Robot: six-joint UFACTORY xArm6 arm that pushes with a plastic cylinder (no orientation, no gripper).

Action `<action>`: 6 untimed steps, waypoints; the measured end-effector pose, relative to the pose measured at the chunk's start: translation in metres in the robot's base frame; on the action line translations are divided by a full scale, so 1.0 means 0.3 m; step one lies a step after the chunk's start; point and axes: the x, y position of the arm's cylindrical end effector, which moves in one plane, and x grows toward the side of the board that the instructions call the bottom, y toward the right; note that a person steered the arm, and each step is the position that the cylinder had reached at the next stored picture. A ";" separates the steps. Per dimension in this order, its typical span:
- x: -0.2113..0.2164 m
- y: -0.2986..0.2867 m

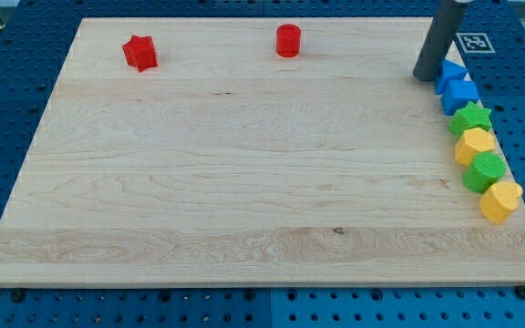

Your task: Move your arm towards the top right of the board

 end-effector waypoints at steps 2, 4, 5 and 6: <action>-0.018 0.000; -0.035 0.000; -0.053 0.000; -0.074 0.000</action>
